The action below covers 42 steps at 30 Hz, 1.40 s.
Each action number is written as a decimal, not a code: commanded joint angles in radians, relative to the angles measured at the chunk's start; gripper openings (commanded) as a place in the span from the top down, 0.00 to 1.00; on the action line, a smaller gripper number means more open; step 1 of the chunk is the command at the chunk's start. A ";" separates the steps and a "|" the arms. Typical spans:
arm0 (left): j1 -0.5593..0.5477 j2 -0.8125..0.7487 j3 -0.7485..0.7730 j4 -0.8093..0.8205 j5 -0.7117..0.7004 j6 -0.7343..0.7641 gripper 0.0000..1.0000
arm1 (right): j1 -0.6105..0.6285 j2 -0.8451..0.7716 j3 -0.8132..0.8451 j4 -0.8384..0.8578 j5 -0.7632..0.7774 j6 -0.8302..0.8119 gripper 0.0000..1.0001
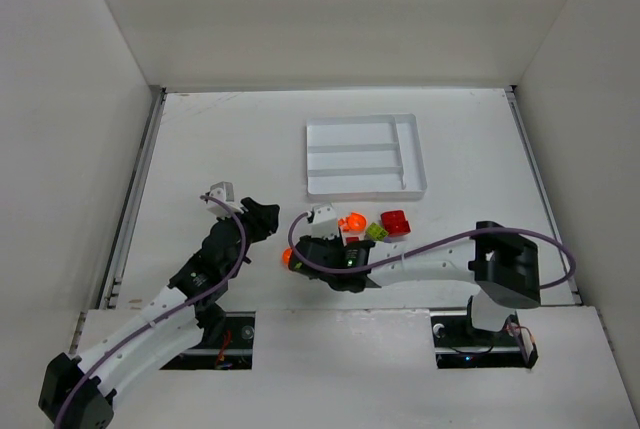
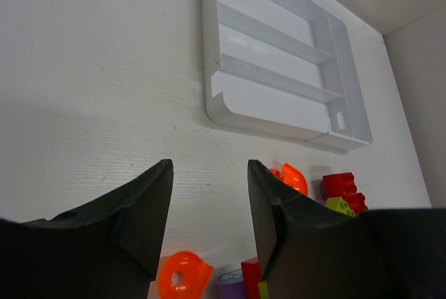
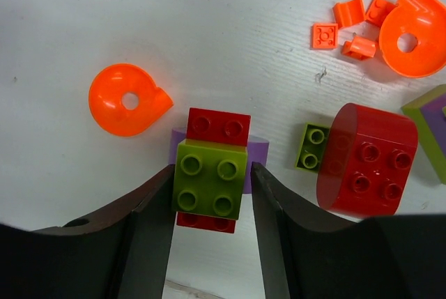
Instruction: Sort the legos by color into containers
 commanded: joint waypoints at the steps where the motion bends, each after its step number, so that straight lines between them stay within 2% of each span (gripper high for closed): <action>1: -0.008 -0.009 0.005 0.039 -0.013 0.001 0.56 | -0.006 0.015 -0.004 0.024 -0.014 0.015 0.50; 3: -0.011 -0.014 0.003 0.037 -0.013 0.002 0.56 | -0.015 0.029 -0.007 0.030 -0.016 0.012 0.51; 5: -0.014 -0.015 0.003 0.034 -0.012 0.001 0.55 | -0.017 0.029 -0.012 0.029 -0.008 0.021 0.67; 7: -0.020 -0.015 0.011 0.022 -0.007 0.001 0.54 | -0.017 0.000 -0.026 0.036 0.012 0.030 0.73; 13: -0.067 0.000 0.063 -0.026 0.007 -0.001 0.45 | -0.038 -0.199 -0.096 0.056 0.097 0.019 0.79; 17: -0.138 -0.035 0.101 -0.026 0.040 -0.027 0.29 | -0.109 -0.386 -0.219 0.215 0.079 -0.020 0.81; 19: -0.181 -0.092 0.088 0.049 0.060 0.005 0.26 | -0.174 -0.482 -0.289 0.326 -0.023 -0.053 0.81; 22: -0.234 -0.147 0.055 0.160 0.108 0.106 0.26 | -0.288 -0.585 -0.339 0.403 -0.218 -0.048 0.81; 26: -0.326 -0.155 0.022 0.270 0.171 0.240 0.25 | -0.399 -0.643 -0.336 0.421 -0.451 -0.019 0.81; 30: -0.423 -0.103 0.015 0.364 0.171 0.366 0.25 | -0.495 -0.662 -0.313 0.406 -0.689 0.038 0.81; 34: -0.478 -0.023 0.047 0.372 0.146 0.452 0.25 | -0.535 -0.675 -0.322 0.420 -0.820 0.091 0.81; 42: -0.544 0.029 0.077 0.376 0.018 0.513 0.24 | -0.604 -0.689 -0.340 0.427 -0.961 0.143 0.80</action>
